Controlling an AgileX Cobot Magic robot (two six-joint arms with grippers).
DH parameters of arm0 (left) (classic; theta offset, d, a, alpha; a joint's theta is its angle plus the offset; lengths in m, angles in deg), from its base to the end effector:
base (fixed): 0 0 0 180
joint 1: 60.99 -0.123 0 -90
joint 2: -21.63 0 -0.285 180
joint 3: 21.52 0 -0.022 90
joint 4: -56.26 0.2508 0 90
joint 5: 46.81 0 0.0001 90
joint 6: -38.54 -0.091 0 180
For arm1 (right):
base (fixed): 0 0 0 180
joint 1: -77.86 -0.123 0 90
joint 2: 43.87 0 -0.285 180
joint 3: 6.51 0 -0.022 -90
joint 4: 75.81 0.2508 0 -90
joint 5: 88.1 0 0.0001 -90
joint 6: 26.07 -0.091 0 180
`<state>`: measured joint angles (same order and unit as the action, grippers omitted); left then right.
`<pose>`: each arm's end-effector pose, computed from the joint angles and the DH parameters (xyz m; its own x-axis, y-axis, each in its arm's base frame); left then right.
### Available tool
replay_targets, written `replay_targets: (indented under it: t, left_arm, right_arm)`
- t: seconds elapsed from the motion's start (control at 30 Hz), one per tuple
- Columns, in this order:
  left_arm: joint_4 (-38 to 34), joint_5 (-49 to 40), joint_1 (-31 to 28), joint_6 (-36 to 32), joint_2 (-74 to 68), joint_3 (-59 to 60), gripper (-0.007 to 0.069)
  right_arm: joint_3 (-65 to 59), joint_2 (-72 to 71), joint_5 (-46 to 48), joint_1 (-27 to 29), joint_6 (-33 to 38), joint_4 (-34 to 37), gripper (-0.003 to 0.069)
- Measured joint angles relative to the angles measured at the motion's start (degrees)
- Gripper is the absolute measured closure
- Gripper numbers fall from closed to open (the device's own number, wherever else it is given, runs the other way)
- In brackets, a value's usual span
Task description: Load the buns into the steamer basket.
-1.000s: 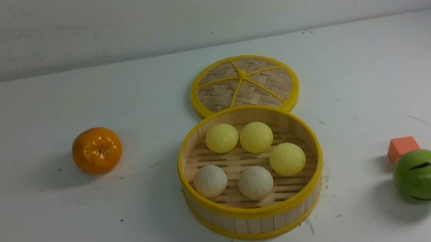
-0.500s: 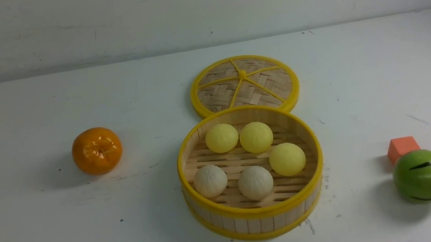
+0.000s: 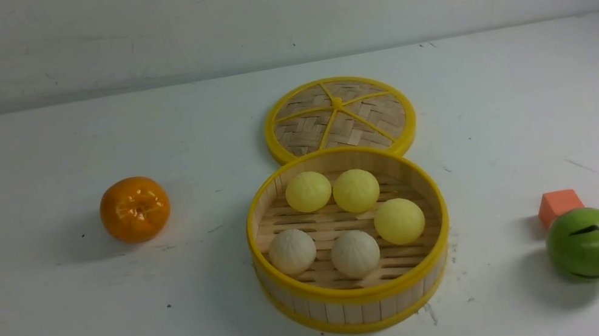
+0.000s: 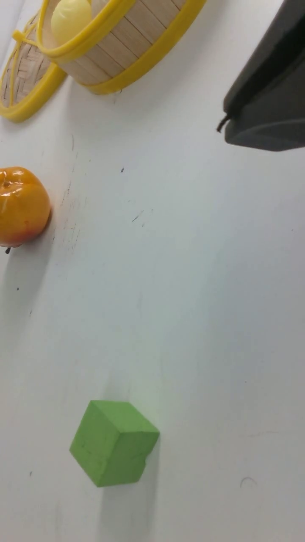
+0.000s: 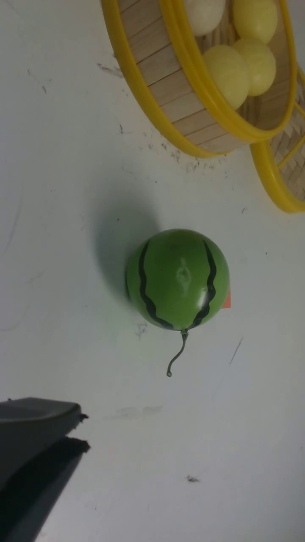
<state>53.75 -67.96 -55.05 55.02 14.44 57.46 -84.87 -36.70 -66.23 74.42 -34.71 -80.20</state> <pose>0.0524 -0.0069 0.1702 -0.3182 -0.2912 -0.9022 0.0167 0.9498 -0.3125 0.0524 0.0005 0.1728 -0.2992 0.0617 -0.9522 -0.0090 0.9977 0.0675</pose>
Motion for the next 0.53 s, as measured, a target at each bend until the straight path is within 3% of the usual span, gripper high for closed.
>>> replay_targets:
  t: [0.53]
  left_arm:
    - [0.0, 0.0, 0.0, 0.0, 0.0, 0.0, 0.0623]
  right_arm:
    - [0.0, 0.0, 0.0, 0.0, 0.0, 0.0, 0.0585]
